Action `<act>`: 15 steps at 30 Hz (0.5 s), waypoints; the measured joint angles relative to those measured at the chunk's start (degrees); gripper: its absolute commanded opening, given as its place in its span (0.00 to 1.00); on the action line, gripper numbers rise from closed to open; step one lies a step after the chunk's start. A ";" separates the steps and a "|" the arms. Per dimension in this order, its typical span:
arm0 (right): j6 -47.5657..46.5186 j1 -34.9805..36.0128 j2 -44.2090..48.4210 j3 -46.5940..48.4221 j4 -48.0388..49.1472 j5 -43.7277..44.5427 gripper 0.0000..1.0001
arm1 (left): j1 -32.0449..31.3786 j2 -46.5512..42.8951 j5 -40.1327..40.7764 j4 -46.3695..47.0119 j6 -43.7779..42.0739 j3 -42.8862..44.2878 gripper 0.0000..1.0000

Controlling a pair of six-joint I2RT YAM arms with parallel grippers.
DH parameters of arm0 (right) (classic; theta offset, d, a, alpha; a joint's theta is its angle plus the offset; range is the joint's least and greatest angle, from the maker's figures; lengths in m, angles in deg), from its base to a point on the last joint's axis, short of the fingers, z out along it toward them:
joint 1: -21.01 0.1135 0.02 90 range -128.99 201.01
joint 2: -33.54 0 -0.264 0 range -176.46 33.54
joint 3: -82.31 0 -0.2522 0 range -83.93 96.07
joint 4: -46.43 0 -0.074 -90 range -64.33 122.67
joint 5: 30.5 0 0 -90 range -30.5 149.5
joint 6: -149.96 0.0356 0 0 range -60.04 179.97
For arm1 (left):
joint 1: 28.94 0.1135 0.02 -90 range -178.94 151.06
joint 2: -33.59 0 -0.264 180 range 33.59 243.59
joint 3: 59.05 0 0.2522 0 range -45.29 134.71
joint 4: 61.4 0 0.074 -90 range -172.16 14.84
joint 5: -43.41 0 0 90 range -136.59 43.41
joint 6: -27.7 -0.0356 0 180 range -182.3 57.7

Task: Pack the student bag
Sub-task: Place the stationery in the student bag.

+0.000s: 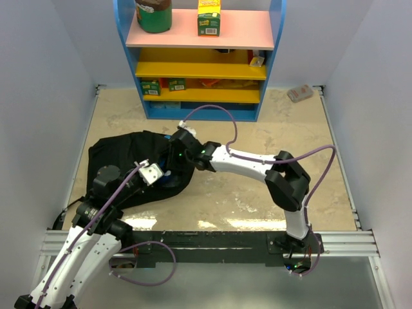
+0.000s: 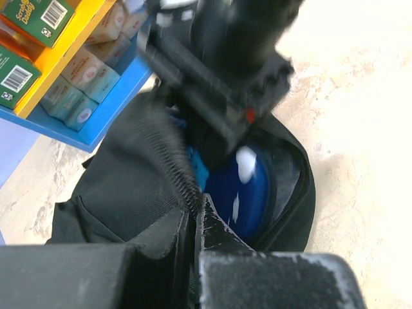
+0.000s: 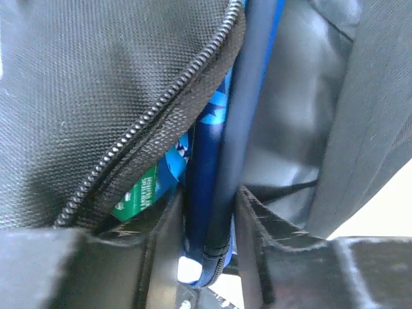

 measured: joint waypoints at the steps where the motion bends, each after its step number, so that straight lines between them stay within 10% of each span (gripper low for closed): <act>1: 0.00 1.44 -1.03 2.10 -2.23 2.67 0.50 | 0.00 0.00 0.00 -0.02 0.00 0.00 0.00; 9: -0.85 10.36 -5.33 6.75 -10.34 13.33 0.77 | 0.00 -0.22 -0.28 -1.97 0.02 0.13 0.00; 15: -4.63 10.27 3.02 -1.90 -8.39 14.95 0.71 | -0.02 -0.20 -0.72 -1.55 -0.04 0.11 0.00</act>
